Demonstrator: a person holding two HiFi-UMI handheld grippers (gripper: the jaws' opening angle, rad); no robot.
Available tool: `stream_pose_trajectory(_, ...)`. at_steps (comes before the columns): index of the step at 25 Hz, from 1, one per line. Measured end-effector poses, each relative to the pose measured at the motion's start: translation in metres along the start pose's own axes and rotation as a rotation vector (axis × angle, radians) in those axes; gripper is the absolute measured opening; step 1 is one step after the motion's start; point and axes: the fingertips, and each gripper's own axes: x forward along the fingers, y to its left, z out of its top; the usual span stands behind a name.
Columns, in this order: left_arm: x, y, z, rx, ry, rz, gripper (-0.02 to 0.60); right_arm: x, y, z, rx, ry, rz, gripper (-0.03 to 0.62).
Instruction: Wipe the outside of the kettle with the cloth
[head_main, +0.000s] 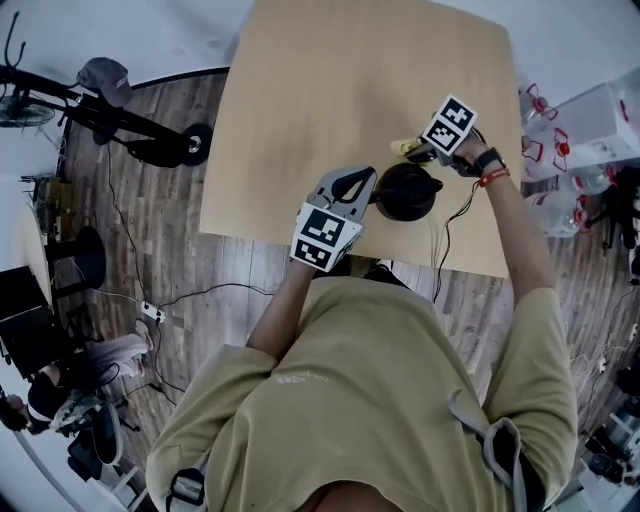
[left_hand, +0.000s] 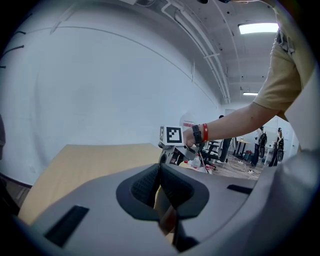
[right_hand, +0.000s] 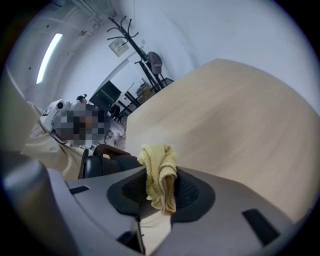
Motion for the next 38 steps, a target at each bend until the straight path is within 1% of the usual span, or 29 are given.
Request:
stream_pose_trajectory(5, 0.002, -0.015, -0.001, 0.009, -0.001, -0.030, 0.025, -0.011, -0.005, -0.042, 0.084, -0.055, -0.047, 0.129)
stream_pose_trajectory(8, 0.001, -0.022, -0.001, 0.014, -0.005, -0.043, 0.025, -0.014, -0.002, -0.070, 0.144, -0.101, -0.045, 0.129)
stream_pose_trajectory(10, 0.002, -0.030, 0.000, 0.018, -0.008, -0.052, 0.025, -0.016, 0.002, -0.088, 0.191, -0.156, -0.037, 0.129)
stream_pose_trajectory(13, 0.001, -0.037, 0.000, 0.024, -0.013, -0.062, 0.025, -0.019, 0.011, -0.108, 0.270, -0.266, -0.039, 0.129)
stream_pose_trajectory(17, -0.004, -0.040, -0.001, 0.026, -0.013, -0.072, 0.025, -0.020, 0.028, -0.126, 0.388, -0.380, -0.080, 0.129)
stream_pose_trajectory(21, -0.004, -0.045, -0.003, 0.029, -0.013, -0.079, 0.025, -0.019, 0.041, -0.145, 0.474, -0.473, -0.113, 0.129)
stream_pose_trajectory(24, -0.005, -0.045, -0.003, 0.031, -0.016, -0.083, 0.025, -0.015, 0.054, -0.154, 0.502, -0.497, -0.140, 0.129)
stream_pose_trajectory(30, 0.003, -0.053, -0.003, 0.029, -0.015, -0.104, 0.025, -0.006, 0.079, -0.168, 0.525, -0.495, -0.184, 0.129)
stream_pose_trajectory(33, 0.008, -0.057, -0.006, 0.030, -0.012, -0.117, 0.025, 0.002, 0.093, -0.172, 0.533, -0.499, -0.178, 0.129)
stream_pose_trajectory(38, 0.008, -0.060, -0.009, 0.020, -0.014, -0.124, 0.025, 0.017, 0.123, -0.173, 0.550, -0.524, -0.135, 0.129)
